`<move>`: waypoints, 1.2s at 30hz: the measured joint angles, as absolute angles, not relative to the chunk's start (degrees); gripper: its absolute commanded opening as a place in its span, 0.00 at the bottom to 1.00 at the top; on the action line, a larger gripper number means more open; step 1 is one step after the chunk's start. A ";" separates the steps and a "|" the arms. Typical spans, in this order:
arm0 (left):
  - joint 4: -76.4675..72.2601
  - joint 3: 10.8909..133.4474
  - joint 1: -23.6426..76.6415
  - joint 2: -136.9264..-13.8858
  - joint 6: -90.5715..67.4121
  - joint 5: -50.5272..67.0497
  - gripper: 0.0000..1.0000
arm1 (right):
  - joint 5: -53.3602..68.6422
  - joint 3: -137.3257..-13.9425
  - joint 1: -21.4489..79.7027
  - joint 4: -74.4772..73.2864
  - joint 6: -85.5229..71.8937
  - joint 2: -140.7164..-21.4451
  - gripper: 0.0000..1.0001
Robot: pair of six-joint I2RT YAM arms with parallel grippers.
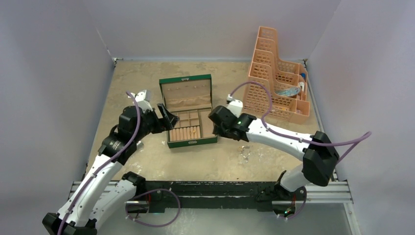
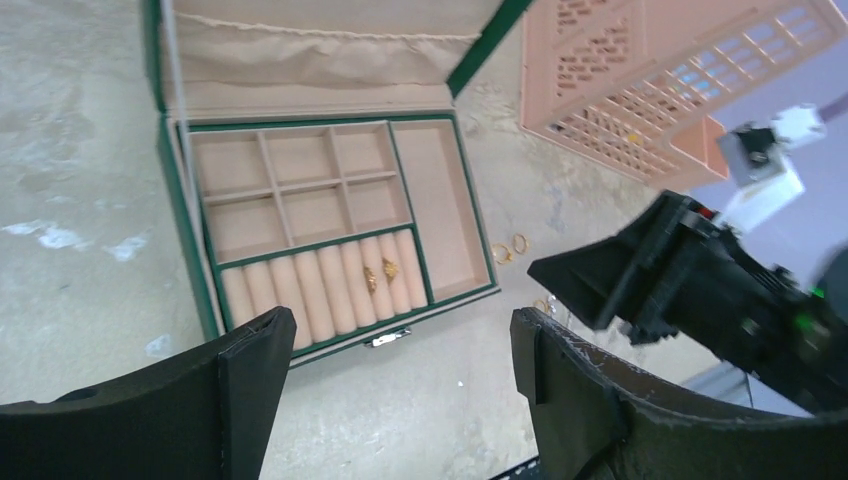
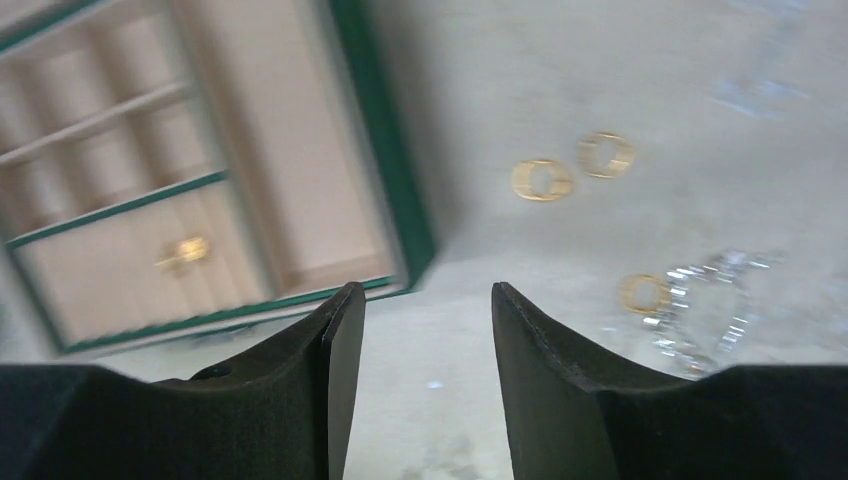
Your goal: Organize the mixed jewelry
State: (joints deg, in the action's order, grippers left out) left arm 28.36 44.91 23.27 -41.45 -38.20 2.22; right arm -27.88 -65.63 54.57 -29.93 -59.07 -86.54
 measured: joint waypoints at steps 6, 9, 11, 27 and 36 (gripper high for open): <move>25.52 44.91 23.27 -43.18 -36.62 8.51 0.79 | -28.99 -54.46 48.14 -33.58 -63.86 -81.30 0.46; 24.56 44.91 23.27 -44.25 -36.34 10.20 0.72 | -28.64 -50.96 47.18 -33.28 -64.31 -80.36 0.37; 24.27 44.91 23.27 -45.28 -36.23 11.11 0.68 | -27.66 -49.32 47.09 -32.23 -64.07 -80.62 0.33; 22.68 44.86 23.27 -46.94 -36.18 14.44 0.58 | -23.97 -46.37 47.07 -26.35 -61.30 -86.30 0.22; 22.17 44.73 23.27 -46.92 -36.21 14.59 0.57 | -24.27 -46.37 46.85 -27.07 -61.95 -86.63 0.22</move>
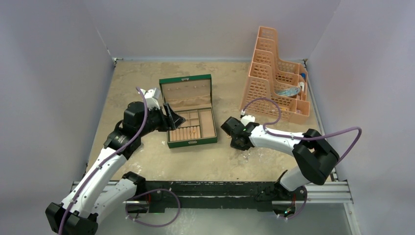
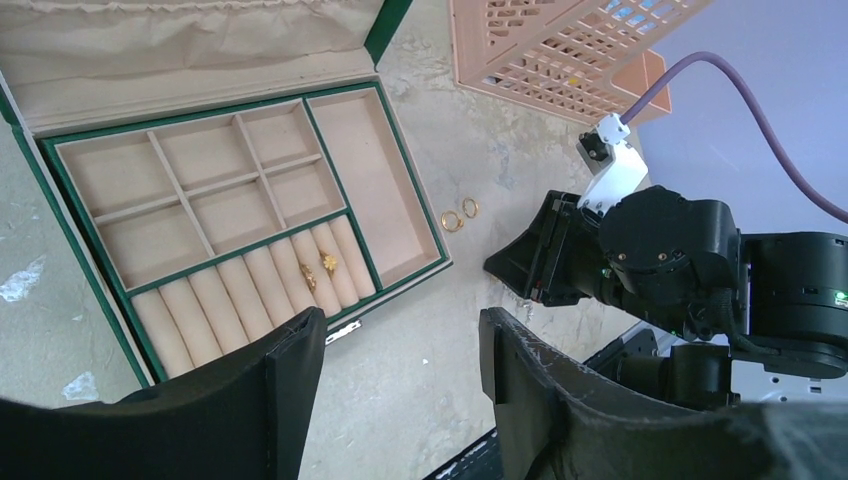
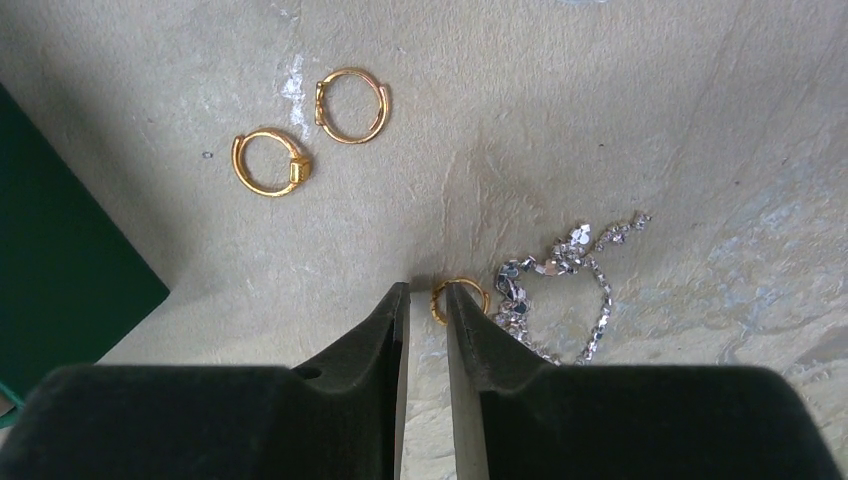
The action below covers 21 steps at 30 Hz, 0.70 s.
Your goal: Organize the mixed jewelry
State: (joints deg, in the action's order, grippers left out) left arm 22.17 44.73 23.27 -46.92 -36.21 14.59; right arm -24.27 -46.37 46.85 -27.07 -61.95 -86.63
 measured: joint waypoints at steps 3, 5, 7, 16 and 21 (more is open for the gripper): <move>21.89 44.53 23.27 -46.92 -36.23 14.59 0.57 | -24.38 -46.37 46.85 -27.40 -62.17 -86.32 0.22; 21.89 44.38 23.27 -46.92 -36.23 14.59 0.57 | -24.40 -46.35 46.85 -27.55 -62.33 -86.06 0.22; 21.91 44.25 23.27 -46.92 -36.25 14.59 0.57 | -24.36 -46.11 46.85 -27.46 -62.57 -85.89 0.21; 21.91 44.23 23.27 -46.81 -36.32 14.57 0.55 | -24.32 -44.38 46.85 -26.55 -63.48 -85.47 0.07; 21.91 44.23 23.27 -46.70 -36.34 14.59 0.55 | -24.43 -44.34 46.85 -25.56 -63.48 -85.52 0.00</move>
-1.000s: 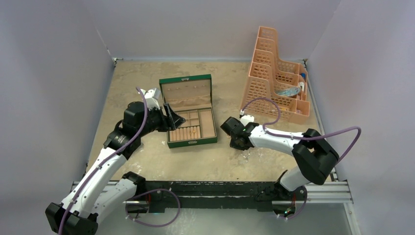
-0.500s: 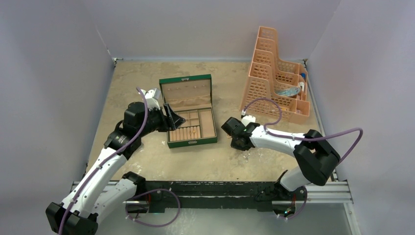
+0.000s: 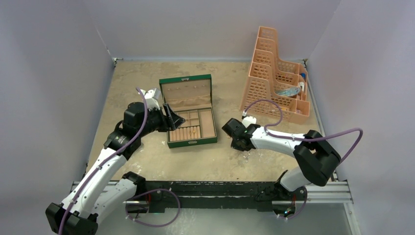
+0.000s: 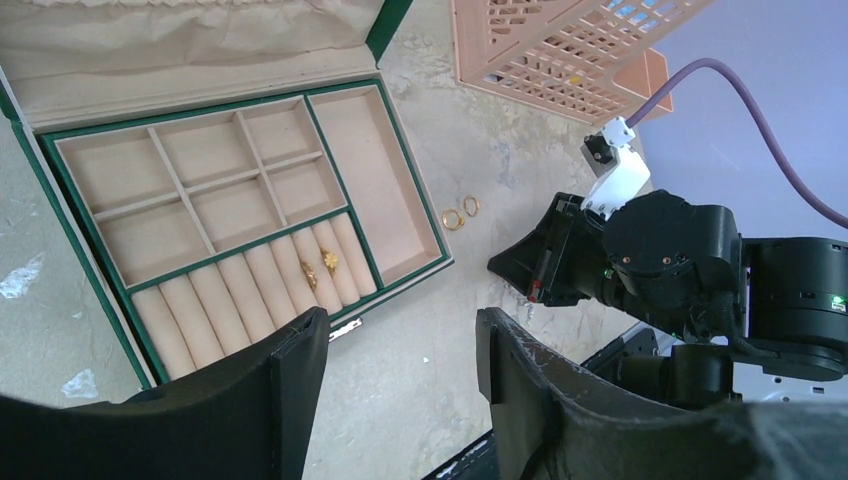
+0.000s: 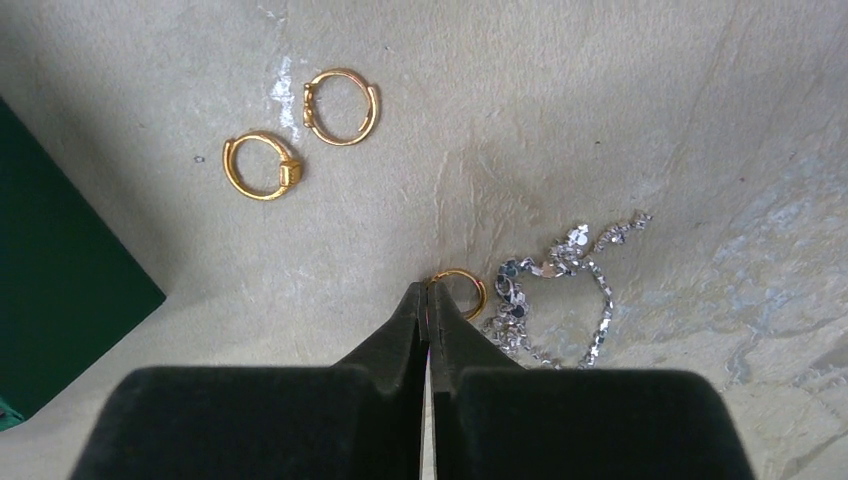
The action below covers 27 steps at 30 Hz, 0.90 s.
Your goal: Organize the mixed jewelry
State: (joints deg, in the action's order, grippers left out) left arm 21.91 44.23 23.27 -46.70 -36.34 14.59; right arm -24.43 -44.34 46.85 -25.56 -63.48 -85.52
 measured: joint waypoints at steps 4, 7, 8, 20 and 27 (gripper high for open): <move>21.93 44.23 23.27 -46.48 -36.36 14.57 0.55 | -24.38 -44.34 46.85 -24.34 -63.48 -85.54 0.00; 21.93 44.21 23.27 -46.39 -36.47 14.57 0.55 | -24.36 -44.34 46.85 -23.11 -63.40 -84.53 0.00; 21.93 44.21 23.27 -46.39 -36.80 14.59 0.55 | -24.27 -44.34 46.85 -22.70 -63.33 -83.42 0.00; 11.05 42.94 23.05 -51.57 -50.24 29.08 0.60 | -14.98 -44.47 45.56 -0.80 -58.92 -64.07 0.00; -8.27 42.37 22.74 -51.48 -60.62 39.68 0.80 | -0.25 -44.88 40.73 18.90 -59.44 -60.99 0.00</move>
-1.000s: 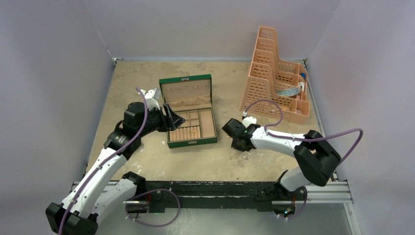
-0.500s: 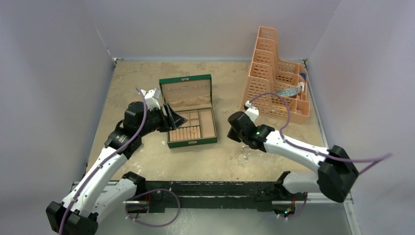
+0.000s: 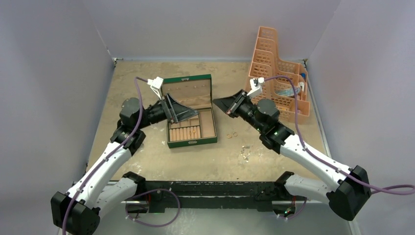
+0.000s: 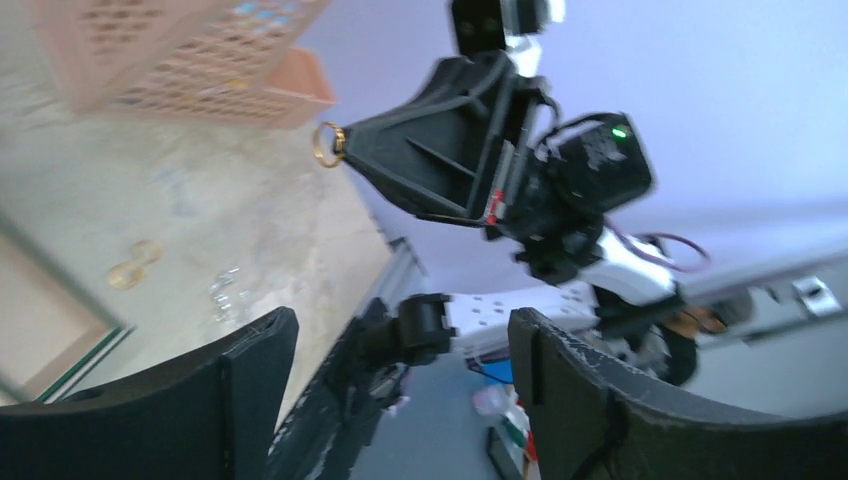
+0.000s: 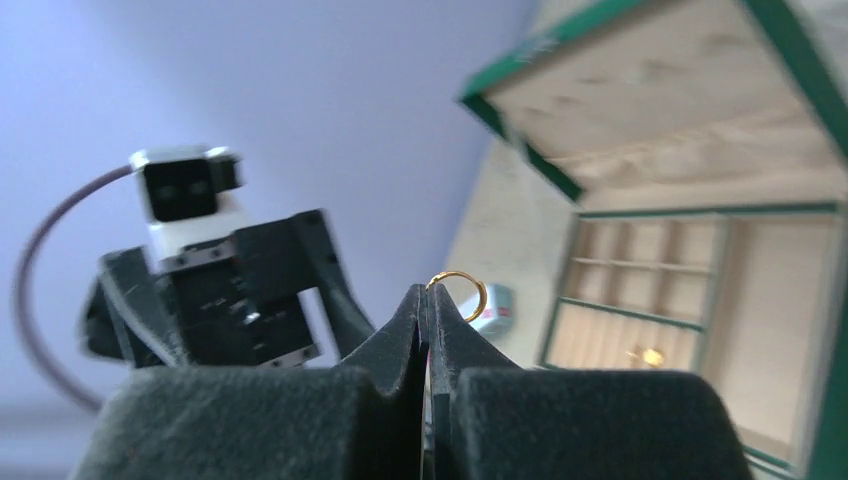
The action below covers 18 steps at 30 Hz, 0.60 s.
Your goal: Organize the mixed jewelry
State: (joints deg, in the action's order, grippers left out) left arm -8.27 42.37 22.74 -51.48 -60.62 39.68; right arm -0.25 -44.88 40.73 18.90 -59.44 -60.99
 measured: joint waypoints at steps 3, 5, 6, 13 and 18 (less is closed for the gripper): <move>-18.61 42.26 22.50 -52.64 -65.52 44.45 0.84 | 5.96 -46.00 40.34 26.48 -60.10 -61.28 0.00; -26.20 42.26 22.50 -54.57 -69.76 47.46 0.85 | 10.44 -46.76 40.34 32.18 -60.88 -61.76 0.00; -29.74 42.22 22.50 -55.75 -71.48 48.75 0.85 | 12.51 -47.07 40.36 34.74 -61.21 -62.02 0.00; -47.88 40.45 22.50 -59.33 -83.48 51.86 0.84 | 24.80 -47.66 40.38 46.72 -63.96 -63.44 0.00; -53.76 40.45 22.50 -59.31 -87.24 52.80 0.71 | 30.04 -47.64 40.38 52.77 -65.54 -64.31 0.00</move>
